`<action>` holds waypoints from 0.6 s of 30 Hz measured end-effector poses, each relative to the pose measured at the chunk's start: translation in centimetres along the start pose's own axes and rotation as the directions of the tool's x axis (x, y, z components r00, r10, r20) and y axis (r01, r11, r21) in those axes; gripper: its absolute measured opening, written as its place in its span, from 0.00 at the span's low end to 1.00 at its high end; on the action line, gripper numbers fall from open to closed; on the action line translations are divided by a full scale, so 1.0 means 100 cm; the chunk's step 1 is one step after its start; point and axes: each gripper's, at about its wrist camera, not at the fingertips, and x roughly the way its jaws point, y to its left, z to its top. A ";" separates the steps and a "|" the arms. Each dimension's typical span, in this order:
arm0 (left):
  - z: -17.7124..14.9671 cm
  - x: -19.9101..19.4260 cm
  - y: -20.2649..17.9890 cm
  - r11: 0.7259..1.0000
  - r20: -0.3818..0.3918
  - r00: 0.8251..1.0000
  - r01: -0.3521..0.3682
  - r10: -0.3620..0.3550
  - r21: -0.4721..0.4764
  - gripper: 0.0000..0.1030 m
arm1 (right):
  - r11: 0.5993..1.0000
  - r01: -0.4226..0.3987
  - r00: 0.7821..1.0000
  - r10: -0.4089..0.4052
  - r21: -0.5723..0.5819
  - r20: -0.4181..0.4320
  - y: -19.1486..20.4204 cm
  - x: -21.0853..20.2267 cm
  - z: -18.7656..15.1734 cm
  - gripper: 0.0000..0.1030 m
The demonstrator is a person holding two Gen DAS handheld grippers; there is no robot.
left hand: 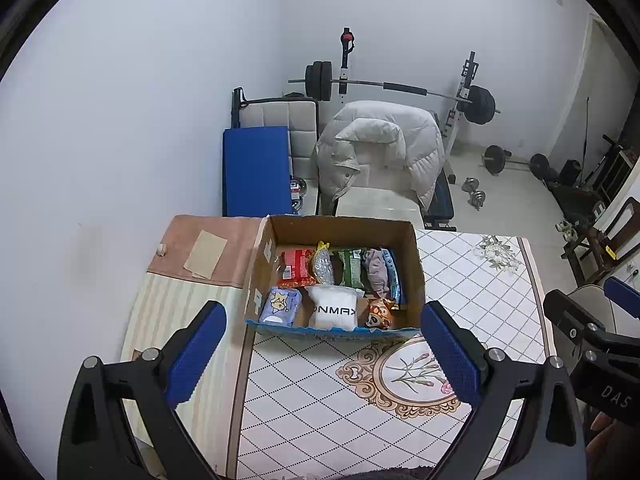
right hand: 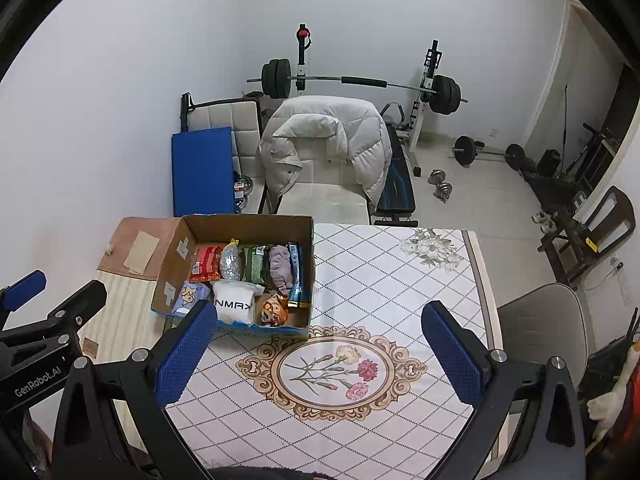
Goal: Organize soft objects
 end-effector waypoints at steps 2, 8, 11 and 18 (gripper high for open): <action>0.000 0.000 0.000 1.000 -0.001 1.000 0.001 -0.001 0.000 0.97 | 1.000 0.000 1.000 0.000 0.002 -0.001 0.000 0.001 -0.001 1.00; 0.001 0.000 0.000 1.000 0.001 1.000 0.003 -0.003 0.001 0.97 | 1.000 0.003 1.000 -0.003 0.001 0.000 -0.001 0.002 -0.001 1.00; 0.001 0.000 0.000 1.000 0.002 1.000 0.002 -0.002 0.001 0.97 | 1.000 0.002 1.000 -0.002 0.003 -0.001 -0.001 0.001 -0.001 1.00; 0.001 0.000 0.001 1.000 0.004 1.000 0.003 -0.003 -0.002 0.97 | 1.000 0.010 1.000 -0.010 0.008 0.004 -0.002 0.002 0.000 1.00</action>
